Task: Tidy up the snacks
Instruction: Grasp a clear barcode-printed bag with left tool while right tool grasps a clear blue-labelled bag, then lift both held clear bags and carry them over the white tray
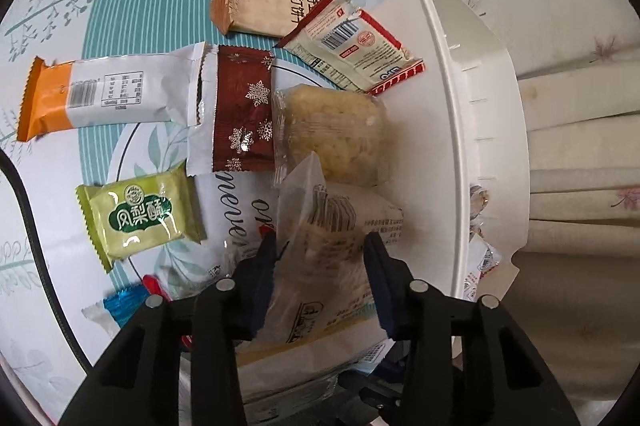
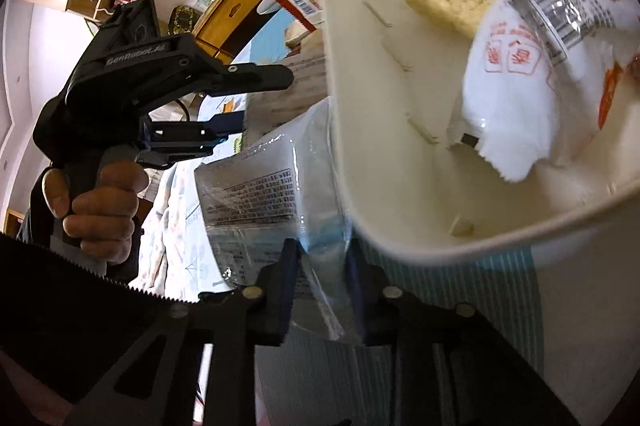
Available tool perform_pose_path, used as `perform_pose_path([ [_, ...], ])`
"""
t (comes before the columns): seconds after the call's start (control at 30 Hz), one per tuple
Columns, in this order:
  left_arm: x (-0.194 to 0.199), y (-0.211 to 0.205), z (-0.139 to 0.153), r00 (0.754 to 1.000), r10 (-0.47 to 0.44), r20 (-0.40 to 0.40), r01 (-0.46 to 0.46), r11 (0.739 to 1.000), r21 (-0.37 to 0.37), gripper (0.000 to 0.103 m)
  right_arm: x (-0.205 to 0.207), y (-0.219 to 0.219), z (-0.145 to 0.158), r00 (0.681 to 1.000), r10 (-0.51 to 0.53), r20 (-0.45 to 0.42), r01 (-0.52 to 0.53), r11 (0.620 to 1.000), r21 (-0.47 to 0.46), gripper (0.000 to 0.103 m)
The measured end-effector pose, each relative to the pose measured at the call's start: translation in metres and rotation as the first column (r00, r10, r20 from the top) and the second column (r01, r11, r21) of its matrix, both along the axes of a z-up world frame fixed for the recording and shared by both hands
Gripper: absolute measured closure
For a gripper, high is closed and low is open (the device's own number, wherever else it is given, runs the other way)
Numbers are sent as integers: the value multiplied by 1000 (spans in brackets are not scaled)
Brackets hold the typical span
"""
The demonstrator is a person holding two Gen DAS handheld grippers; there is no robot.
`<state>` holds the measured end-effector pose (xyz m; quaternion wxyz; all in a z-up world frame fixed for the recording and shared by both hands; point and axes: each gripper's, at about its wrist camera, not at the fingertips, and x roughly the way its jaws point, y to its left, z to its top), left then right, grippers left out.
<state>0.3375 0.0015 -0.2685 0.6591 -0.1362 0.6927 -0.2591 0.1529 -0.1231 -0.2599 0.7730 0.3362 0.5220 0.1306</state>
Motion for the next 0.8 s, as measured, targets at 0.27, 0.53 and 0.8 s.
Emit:
perform_pose_path([
  [0.27,-10,14,21,999,35,20,-35,999,-23,69,-10,13,22,999,29,34,-26,997,-70,89],
  [0.53,-23,45,59,992,79,93,-77,997,-26,71,-13,31,59,993,80,85,-68,988,-138,90],
  [0.8,-41,72,110,974,114,198,-108,993,-43,71,-21,39,95,978,140,156,-109,976,-190,90],
])
